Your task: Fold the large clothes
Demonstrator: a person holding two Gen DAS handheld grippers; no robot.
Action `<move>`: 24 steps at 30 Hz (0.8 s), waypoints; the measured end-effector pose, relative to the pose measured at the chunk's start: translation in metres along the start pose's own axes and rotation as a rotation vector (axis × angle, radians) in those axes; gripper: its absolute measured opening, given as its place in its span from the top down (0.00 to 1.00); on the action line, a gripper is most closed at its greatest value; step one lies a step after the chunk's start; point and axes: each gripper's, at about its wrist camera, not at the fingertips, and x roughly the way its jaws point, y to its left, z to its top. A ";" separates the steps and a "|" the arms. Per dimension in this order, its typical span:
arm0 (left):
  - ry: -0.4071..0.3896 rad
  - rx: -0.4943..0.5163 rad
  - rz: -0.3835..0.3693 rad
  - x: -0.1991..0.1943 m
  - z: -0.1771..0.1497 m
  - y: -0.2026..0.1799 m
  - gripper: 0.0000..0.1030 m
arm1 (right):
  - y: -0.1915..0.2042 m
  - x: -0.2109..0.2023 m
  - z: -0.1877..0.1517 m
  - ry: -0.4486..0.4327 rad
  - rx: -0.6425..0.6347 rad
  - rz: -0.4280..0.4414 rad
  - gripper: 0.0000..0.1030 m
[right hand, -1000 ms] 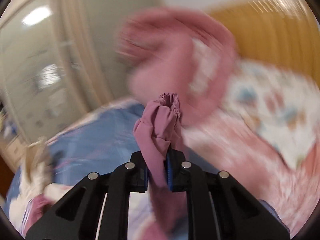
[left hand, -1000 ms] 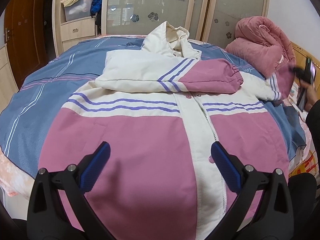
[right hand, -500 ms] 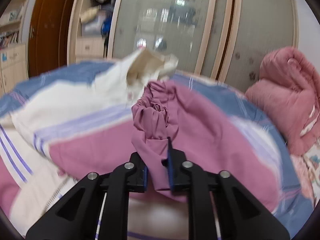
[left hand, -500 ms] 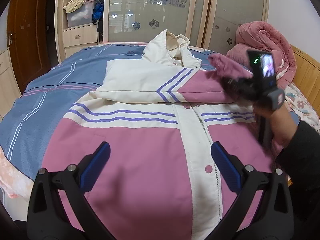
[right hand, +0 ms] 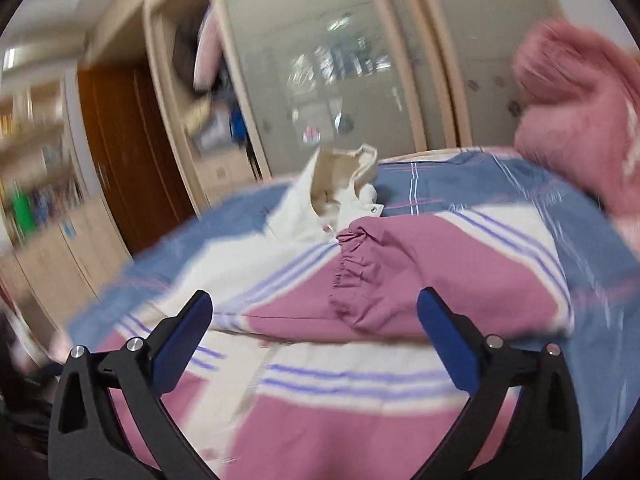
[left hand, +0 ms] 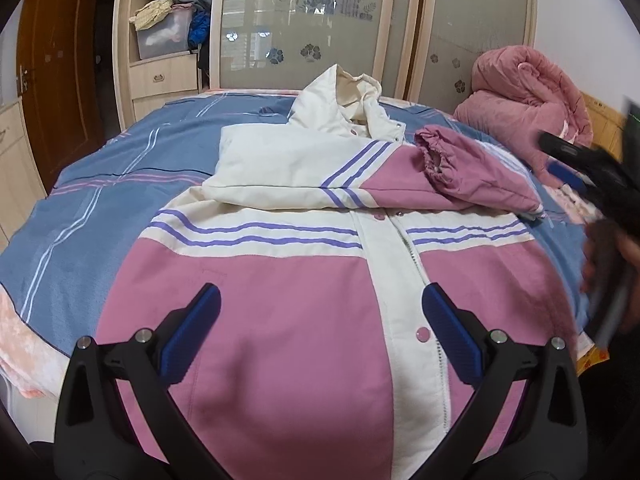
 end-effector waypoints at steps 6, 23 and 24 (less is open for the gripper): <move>0.000 0.020 0.012 -0.005 -0.002 0.002 0.02 | -0.006 -0.045 -0.051 0.087 -0.049 -0.299 0.01; 0.036 0.056 0.022 0.003 -0.007 -0.001 0.02 | 0.006 -0.030 -0.066 0.120 -0.109 -0.308 0.01; 0.038 0.057 0.024 0.003 -0.008 -0.001 0.02 | 0.006 -0.029 -0.066 0.119 -0.110 -0.311 0.01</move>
